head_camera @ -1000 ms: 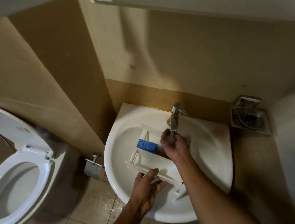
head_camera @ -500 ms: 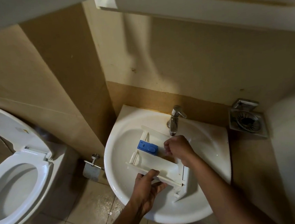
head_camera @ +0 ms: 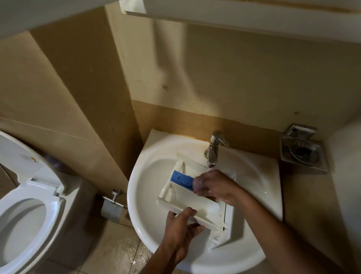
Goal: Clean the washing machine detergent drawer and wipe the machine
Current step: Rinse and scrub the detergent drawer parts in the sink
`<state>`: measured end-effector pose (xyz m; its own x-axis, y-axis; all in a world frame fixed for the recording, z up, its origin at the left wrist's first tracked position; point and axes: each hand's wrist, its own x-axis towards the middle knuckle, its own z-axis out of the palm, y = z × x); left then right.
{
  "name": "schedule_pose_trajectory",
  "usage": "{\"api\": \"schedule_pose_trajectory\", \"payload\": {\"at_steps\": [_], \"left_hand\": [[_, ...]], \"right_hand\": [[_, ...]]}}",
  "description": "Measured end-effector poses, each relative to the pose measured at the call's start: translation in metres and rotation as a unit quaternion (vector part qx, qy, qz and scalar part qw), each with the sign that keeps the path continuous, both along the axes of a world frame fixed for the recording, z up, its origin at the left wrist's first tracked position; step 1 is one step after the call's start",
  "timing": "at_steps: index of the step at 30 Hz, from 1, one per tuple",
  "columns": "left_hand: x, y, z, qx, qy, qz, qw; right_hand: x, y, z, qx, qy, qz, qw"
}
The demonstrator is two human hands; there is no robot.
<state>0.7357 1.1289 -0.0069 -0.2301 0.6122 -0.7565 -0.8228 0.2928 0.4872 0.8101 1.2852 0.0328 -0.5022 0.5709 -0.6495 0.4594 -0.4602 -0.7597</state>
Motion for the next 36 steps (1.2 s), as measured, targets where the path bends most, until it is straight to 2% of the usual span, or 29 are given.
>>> {"api": "schedule_pose_trajectory", "payload": {"at_steps": [1,2,3,5,6,8,11,12,13,14,15,16,17,18,19,21,22,23,25,27,29,31,36], "left_hand": [[0.000,0.000,0.000,-0.002,0.000,0.000,1.000],[0.000,0.000,0.000,-0.004,-0.002,0.001,1.000],[0.000,0.000,0.000,-0.004,-0.003,0.001,1.000],[0.000,-0.001,0.001,-0.002,-0.001,-0.001,1.000],[0.001,-0.002,0.002,-0.001,0.002,-0.003,1.000],[0.002,-0.001,0.003,-0.005,0.003,-0.004,1.000],[0.002,-0.001,0.004,-0.009,0.005,-0.002,1.000],[0.002,-0.001,0.004,-0.010,0.006,0.000,1.000],[0.002,-0.002,0.004,-0.012,0.007,0.001,1.000],[0.001,-0.002,0.004,-0.013,0.006,0.002,1.000],[0.000,-0.002,0.004,-0.017,0.006,0.003,1.000],[-0.001,-0.002,0.004,-0.022,0.005,0.003,1.000],[-0.003,-0.001,0.004,-0.027,0.003,0.003,1.000],[-0.006,-0.001,0.005,-0.030,-0.001,0.003,1.000],[-0.008,-0.001,0.005,-0.035,-0.007,0.006,0.999],[-0.010,-0.002,0.006,-0.043,-0.028,0.008,0.999],[-0.008,-0.002,0.008,-0.046,-0.043,0.003,0.998],[-0.004,-0.001,0.012,-0.047,-0.061,-0.004,0.997],[0.007,0.000,0.017,-0.039,-0.087,-0.024,0.995],[0.011,-0.002,0.019,-0.033,-0.086,-0.027,0.995],[0.005,-0.006,0.015,-0.036,-0.067,-0.002,0.997],[0.002,-0.006,0.013,-0.024,-0.047,-0.002,0.999],[0.012,-0.001,0.024,-0.007,-0.062,-0.077,0.995]], "right_hand": [[0.001,0.000,0.002,0.065,-0.067,0.040,0.995],[0.003,0.002,0.000,0.107,-0.109,0.022,0.988],[0.005,0.006,-0.002,0.103,-0.111,-0.050,0.987],[0.009,0.015,-0.009,-0.036,-0.020,-0.235,0.971],[0.010,0.018,-0.010,-0.128,0.046,-0.295,0.946],[0.011,0.021,-0.016,-0.237,0.146,-0.348,0.895],[0.005,0.021,-0.024,-0.289,0.229,-0.390,0.843],[0.004,0.020,-0.026,-0.290,0.230,-0.392,0.842],[0.004,0.018,-0.026,-0.272,0.214,-0.366,0.864],[0.004,0.015,-0.024,-0.227,0.175,-0.306,0.908],[0.005,0.011,-0.020,-0.148,0.109,-0.207,0.961],[0.007,0.007,-0.014,-0.051,0.032,-0.083,0.995],[0.011,0.003,-0.011,0.049,-0.037,0.035,0.997],[0.016,0.001,-0.008,0.148,-0.090,0.115,0.978],[0.023,-0.001,-0.006,0.243,-0.140,0.140,0.950],[0.044,-0.005,-0.002,0.393,-0.229,0.071,0.888],[0.057,-0.008,-0.005,0.416,-0.249,0.016,0.875],[0.067,-0.013,-0.007,0.379,-0.253,-0.033,0.890],[0.075,-0.028,-0.016,0.198,-0.204,-0.114,0.952],[0.070,-0.041,-0.026,0.096,-0.150,-0.160,0.971],[0.067,-0.047,-0.028,0.050,-0.109,-0.167,0.979],[0.073,-0.048,-0.019,0.044,-0.102,-0.157,0.981],[0.082,-0.053,0.003,0.032,-0.073,-0.257,0.963]]}}
